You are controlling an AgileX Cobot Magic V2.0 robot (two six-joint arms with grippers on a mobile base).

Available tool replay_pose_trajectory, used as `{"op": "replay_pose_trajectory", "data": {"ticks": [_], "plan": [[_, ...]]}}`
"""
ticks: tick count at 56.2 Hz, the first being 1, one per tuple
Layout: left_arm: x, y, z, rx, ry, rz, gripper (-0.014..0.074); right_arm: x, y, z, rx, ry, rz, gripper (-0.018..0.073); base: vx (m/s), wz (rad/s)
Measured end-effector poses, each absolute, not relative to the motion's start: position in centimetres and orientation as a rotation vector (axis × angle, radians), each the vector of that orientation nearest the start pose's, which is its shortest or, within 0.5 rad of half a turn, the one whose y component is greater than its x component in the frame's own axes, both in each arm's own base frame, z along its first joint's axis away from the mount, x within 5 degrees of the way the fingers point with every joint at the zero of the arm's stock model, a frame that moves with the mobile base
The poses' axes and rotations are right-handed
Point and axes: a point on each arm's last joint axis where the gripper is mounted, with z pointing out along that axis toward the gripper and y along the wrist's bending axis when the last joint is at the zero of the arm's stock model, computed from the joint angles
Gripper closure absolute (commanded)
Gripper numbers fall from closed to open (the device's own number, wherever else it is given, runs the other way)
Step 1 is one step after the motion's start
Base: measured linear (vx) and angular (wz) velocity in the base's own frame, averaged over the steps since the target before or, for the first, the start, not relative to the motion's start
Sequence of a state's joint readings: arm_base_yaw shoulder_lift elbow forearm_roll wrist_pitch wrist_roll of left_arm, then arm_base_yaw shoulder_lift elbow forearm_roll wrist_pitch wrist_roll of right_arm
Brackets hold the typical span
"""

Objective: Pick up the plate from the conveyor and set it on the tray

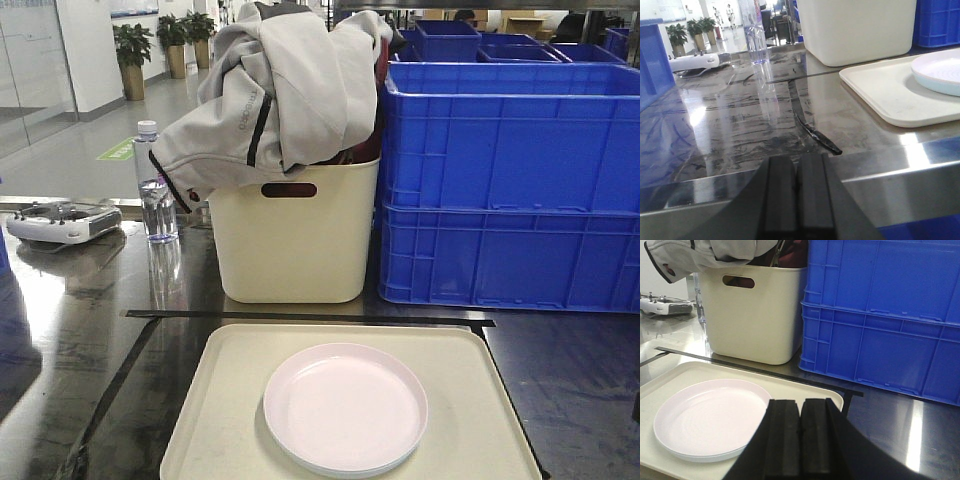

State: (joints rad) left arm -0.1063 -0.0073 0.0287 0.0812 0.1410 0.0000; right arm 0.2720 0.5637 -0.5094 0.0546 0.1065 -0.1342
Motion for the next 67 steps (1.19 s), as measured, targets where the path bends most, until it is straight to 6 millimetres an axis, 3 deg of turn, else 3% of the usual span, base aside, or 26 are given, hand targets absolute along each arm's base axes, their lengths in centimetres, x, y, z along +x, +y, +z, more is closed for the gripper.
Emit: {"op": "replay_pose_trajectory", "data": {"ticks": [36,42,51,58,62,67], "plan": [[5.7,-0.5,19.0,0.144,1.646,-0.010,0.0594,11.8,3.3,33.0,-0.293,1.620,0.151,0.0568,0.00,0.00],[5.7,-0.5,19.0,0.144,1.646,-0.010,0.0594,11.6,3.2,32.2,-0.303,1.613,0.126,0.0568,0.00,0.00],[5.7,-0.5,19.0,0.144,1.646,-0.010,0.0594,9.5,1.3,28.2,-0.183,1.622,0.028,0.0568,0.00,0.00],[5.7,-0.5,19.0,0.144,1.646,-0.010,0.0594,7.4,0.0,23.8,-0.061,1.617,-0.053,0.0568,0.00,0.00],[5.7,-0.5,19.0,0.144,1.646,-0.010,0.0594,6.4,-0.2,21.4,-0.025,1.606,-0.080,0.0568,0.00,0.00],[5.7,-0.5,19.0,0.144,1.647,-0.010,0.0594,5.8,-0.3,19.9,-0.005,1.581,-0.086,0.0568,0.00,0.00]]}}
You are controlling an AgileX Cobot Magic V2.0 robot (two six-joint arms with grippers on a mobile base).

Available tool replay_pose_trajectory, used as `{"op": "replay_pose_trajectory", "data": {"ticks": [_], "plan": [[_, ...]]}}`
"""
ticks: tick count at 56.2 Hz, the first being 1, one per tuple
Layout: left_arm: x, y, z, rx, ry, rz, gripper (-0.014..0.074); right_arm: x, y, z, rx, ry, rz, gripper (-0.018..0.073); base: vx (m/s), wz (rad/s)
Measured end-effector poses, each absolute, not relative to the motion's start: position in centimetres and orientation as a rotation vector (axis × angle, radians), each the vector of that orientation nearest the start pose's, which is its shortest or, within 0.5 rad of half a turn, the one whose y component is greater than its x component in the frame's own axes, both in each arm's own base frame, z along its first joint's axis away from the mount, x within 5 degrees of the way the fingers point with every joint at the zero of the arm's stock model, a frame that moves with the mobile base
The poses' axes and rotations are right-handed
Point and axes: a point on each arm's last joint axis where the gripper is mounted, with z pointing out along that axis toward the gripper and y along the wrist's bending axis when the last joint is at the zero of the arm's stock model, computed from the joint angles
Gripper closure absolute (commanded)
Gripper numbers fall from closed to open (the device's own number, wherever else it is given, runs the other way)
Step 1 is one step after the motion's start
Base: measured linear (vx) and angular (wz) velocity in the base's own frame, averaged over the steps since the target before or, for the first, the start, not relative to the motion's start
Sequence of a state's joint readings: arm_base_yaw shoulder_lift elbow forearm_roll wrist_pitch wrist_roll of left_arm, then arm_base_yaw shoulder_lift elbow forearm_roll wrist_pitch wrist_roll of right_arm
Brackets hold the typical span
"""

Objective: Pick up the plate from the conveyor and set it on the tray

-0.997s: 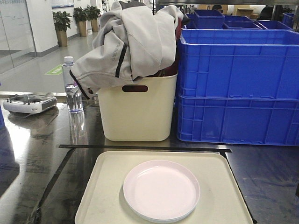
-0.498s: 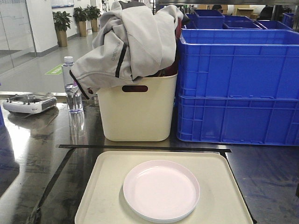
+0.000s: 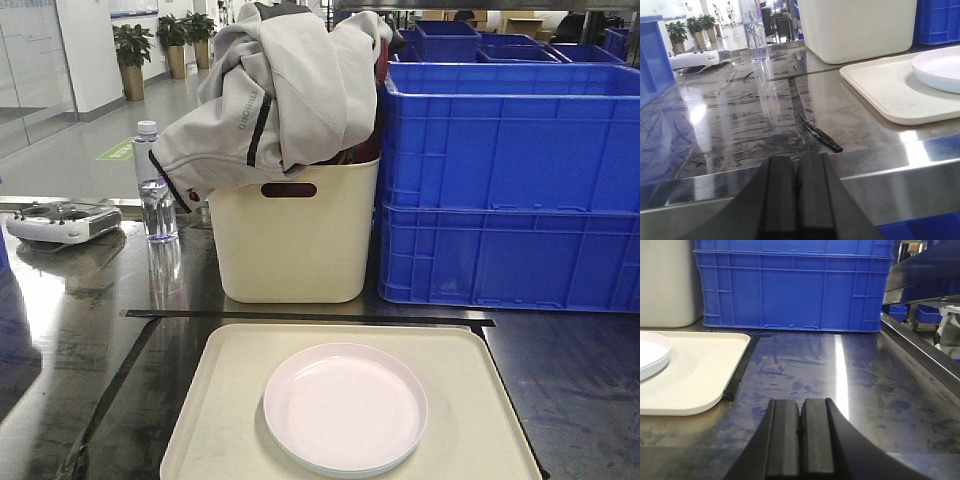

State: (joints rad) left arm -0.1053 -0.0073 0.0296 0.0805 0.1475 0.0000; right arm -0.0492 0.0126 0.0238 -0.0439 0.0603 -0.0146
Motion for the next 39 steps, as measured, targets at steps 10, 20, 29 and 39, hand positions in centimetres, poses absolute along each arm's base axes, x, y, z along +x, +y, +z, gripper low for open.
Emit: {"op": "replay_pose_trajectory", "data": {"ticks": [10,20,29,39], "plan": [[5.65,-0.49,19.02,0.144,1.646,-0.010,0.0594,5.68,-0.32,19.85,0.000,1.565,-0.087,0.0568,0.00,0.00],[5.65,-0.49,19.02,0.144,1.646,-0.010,0.0594,5.67,-0.32,19.84,0.000,1.563,-0.087,0.0568,0.00,0.00],[5.65,-0.49,19.02,0.144,1.646,-0.010,0.0594,5.67,-0.32,19.84,0.000,1.563,-0.087,0.0568,0.00,0.00],[5.65,-0.49,19.02,0.144,1.646,-0.010,0.0594,5.67,-0.32,19.84,0.000,1.563,-0.087,0.0568,0.00,0.00]]}}
